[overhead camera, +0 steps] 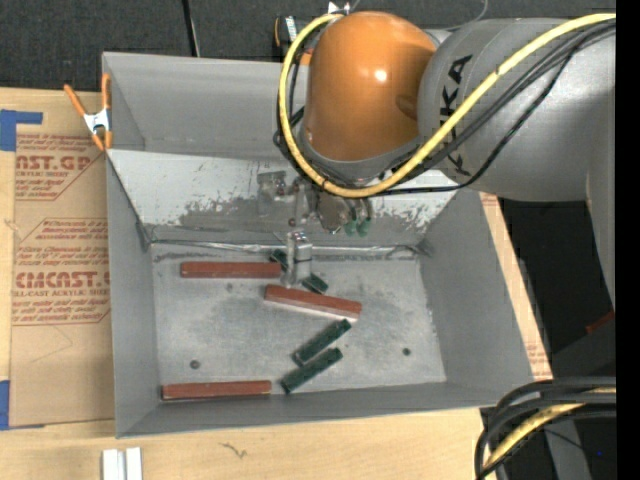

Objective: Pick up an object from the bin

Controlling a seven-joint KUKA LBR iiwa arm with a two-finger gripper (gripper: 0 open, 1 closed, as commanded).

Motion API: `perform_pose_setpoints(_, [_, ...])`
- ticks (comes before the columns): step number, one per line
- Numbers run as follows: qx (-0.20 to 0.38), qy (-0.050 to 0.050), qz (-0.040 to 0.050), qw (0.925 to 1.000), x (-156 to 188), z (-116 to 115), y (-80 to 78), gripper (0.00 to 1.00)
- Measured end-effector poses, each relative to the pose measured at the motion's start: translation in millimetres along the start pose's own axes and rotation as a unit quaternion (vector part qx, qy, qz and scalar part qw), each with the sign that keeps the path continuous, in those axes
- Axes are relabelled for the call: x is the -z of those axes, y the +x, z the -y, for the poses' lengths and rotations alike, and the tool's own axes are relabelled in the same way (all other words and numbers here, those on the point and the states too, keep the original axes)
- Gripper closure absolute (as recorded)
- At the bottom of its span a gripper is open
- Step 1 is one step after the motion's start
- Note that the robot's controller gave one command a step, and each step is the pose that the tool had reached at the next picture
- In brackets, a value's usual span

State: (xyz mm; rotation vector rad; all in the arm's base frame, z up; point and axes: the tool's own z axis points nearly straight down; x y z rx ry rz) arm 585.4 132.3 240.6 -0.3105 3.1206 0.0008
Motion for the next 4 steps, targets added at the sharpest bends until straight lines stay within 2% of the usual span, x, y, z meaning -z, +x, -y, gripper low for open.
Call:
perform_pose_setpoints(1, [-0.17,0.0,-0.0049,0.9854,-116.2,9.9,27.0,0.0])
perform_pose_setpoints(2, [-0.208,0.0,-0.0033,0.978,-174.2,-20.7,-10.3,0.0])
perform_pose_setpoints(3, [-0.209,0.0,-0.0024,0.9779,-170.4,-19.1,-10.9,1.0])
perform_pose_setpoints(4, [-0.193,-0.001,0.0019,0.9811,-8.2,10.2,-6.0,1.0])
